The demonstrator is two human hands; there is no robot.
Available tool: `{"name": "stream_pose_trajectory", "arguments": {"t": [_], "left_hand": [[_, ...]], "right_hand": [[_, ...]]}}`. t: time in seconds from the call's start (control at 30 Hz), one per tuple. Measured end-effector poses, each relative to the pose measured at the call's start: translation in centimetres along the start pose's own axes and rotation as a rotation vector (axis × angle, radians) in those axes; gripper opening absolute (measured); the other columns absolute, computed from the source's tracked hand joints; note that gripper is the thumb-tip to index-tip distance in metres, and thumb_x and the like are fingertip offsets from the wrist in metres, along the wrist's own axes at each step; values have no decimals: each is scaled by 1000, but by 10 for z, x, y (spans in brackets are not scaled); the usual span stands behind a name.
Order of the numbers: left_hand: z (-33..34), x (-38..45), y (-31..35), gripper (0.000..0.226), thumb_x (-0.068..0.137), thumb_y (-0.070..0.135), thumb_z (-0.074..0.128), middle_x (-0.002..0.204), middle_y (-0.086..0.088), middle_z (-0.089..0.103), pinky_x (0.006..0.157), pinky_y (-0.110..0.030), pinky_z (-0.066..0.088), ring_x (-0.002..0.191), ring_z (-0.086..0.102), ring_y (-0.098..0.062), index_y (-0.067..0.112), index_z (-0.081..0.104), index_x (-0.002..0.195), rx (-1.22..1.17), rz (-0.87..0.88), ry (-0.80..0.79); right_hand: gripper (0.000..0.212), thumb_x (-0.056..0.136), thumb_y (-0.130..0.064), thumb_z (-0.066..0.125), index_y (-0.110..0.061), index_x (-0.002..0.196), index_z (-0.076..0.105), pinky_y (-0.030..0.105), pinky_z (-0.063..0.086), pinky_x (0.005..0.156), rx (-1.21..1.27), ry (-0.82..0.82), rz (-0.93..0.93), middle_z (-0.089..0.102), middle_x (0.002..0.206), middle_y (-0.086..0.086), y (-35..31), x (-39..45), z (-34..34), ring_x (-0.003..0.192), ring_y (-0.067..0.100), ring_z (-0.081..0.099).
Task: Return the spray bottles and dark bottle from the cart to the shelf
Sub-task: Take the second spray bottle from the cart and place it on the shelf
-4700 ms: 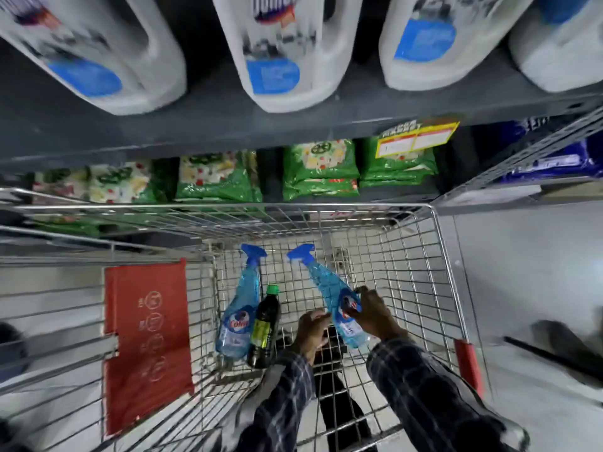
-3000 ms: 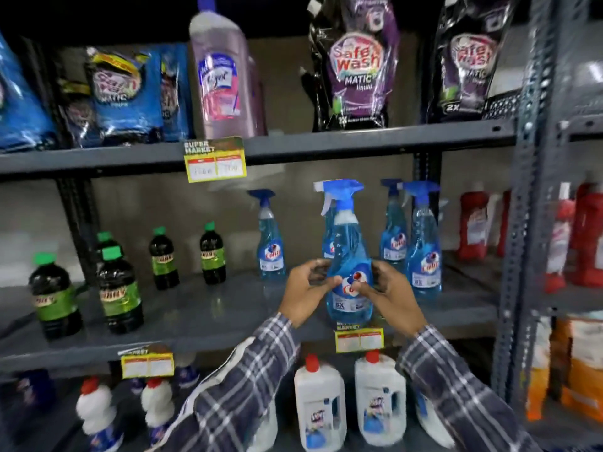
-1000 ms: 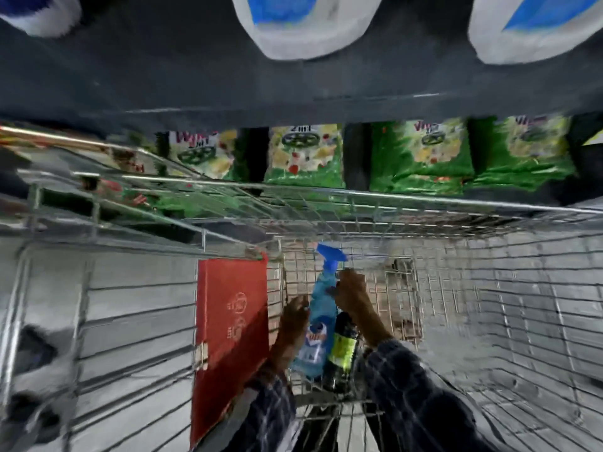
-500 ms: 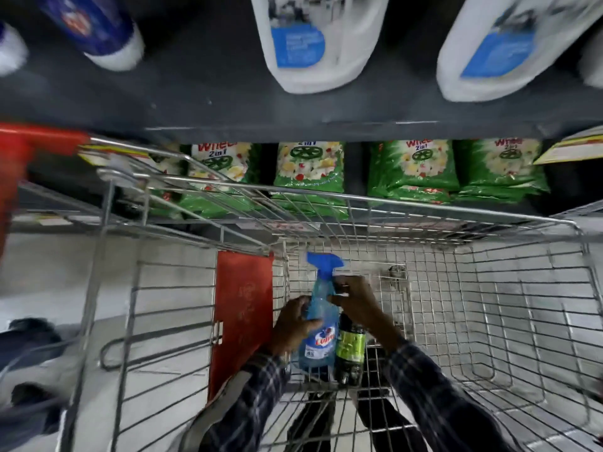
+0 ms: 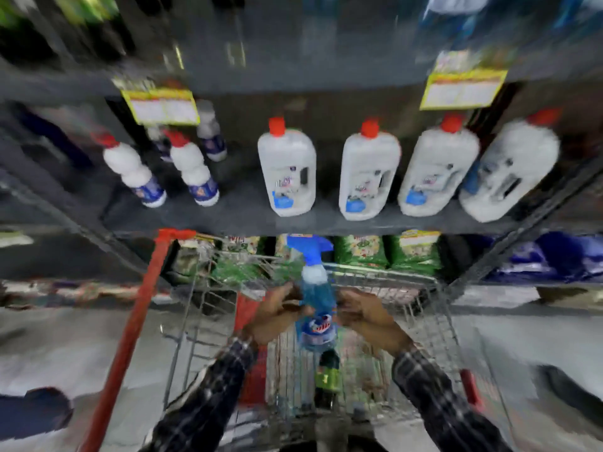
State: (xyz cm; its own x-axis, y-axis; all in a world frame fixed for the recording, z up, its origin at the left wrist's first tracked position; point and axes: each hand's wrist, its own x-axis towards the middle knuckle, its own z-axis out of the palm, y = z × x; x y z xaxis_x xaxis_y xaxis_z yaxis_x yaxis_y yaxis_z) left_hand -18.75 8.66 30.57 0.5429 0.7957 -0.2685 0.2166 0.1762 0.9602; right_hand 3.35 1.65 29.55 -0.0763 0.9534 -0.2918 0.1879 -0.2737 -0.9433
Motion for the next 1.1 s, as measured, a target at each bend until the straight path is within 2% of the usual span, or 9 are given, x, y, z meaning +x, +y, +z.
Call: {"name": "stream_pose_trajectory", "arguments": {"t": [0.13,0.2,0.33,0.5,0.6,0.77,0.83,0.93,1.1], "left_hand": [[-8,-7,107,42,84,10,74,127,-13,69,97,-36,55,118,65,-23,10,63,125,-26,188,28],[-11,-8,161,45,82,20,77,126,-9,70,102,-40,54,119,66,-24,15,64,125,-19,318,41],[-16,-5,246,43,84,16,76,127,-7,70,100,-46,55,122,64,-29,16,65,125,28,514,83],[-22,8,327,38,87,8,70,124,-3,73,91,-24,57,115,68,-18,15,65,124,-25,662,74],[-29,25,364,40,86,7,71,124,-6,72,90,-26,58,116,68,-21,10,64,126,-62,713,130],[-41,64,406,40,79,7,78,119,-15,73,98,-42,56,114,68,-30,9,68,117,-146,713,277],[-47,80,420,28,79,10,79,107,-7,78,88,-33,60,102,74,-21,18,74,105,-165,723,312],[-58,101,437,22,80,8,78,95,2,81,71,-18,61,86,76,-8,26,76,93,-191,721,345],[-73,135,439,23,80,9,78,96,3,80,71,-18,61,88,76,-8,27,75,94,-209,710,369]], "right_hand": [[45,72,-19,85,-21,114,70,41,58,89,156,-5,-121,73,114,3,-81,-21,-22,104,20,68],[47,71,-21,87,-18,114,71,38,58,87,166,50,-229,76,113,2,-127,-23,-36,105,21,71],[40,80,-11,79,-7,118,65,30,59,87,111,111,-462,75,117,8,-211,-21,-66,110,20,71],[38,80,-8,76,-10,117,67,25,59,83,128,174,-650,77,114,5,-295,-13,-95,106,16,73],[32,84,0,72,-12,114,67,26,61,83,167,192,-707,77,112,7,-328,5,-108,104,19,74],[32,85,-2,71,-7,117,66,31,61,87,192,266,-761,77,111,9,-368,42,-125,103,20,74],[31,86,-4,71,-9,116,67,32,60,87,177,313,-767,77,110,8,-383,61,-130,102,21,74],[30,85,-1,72,-16,110,69,20,60,76,154,363,-785,77,105,6,-402,90,-136,92,8,75],[39,84,5,70,2,122,63,19,61,75,144,368,-743,76,106,10,-410,131,-148,85,5,75]]}}
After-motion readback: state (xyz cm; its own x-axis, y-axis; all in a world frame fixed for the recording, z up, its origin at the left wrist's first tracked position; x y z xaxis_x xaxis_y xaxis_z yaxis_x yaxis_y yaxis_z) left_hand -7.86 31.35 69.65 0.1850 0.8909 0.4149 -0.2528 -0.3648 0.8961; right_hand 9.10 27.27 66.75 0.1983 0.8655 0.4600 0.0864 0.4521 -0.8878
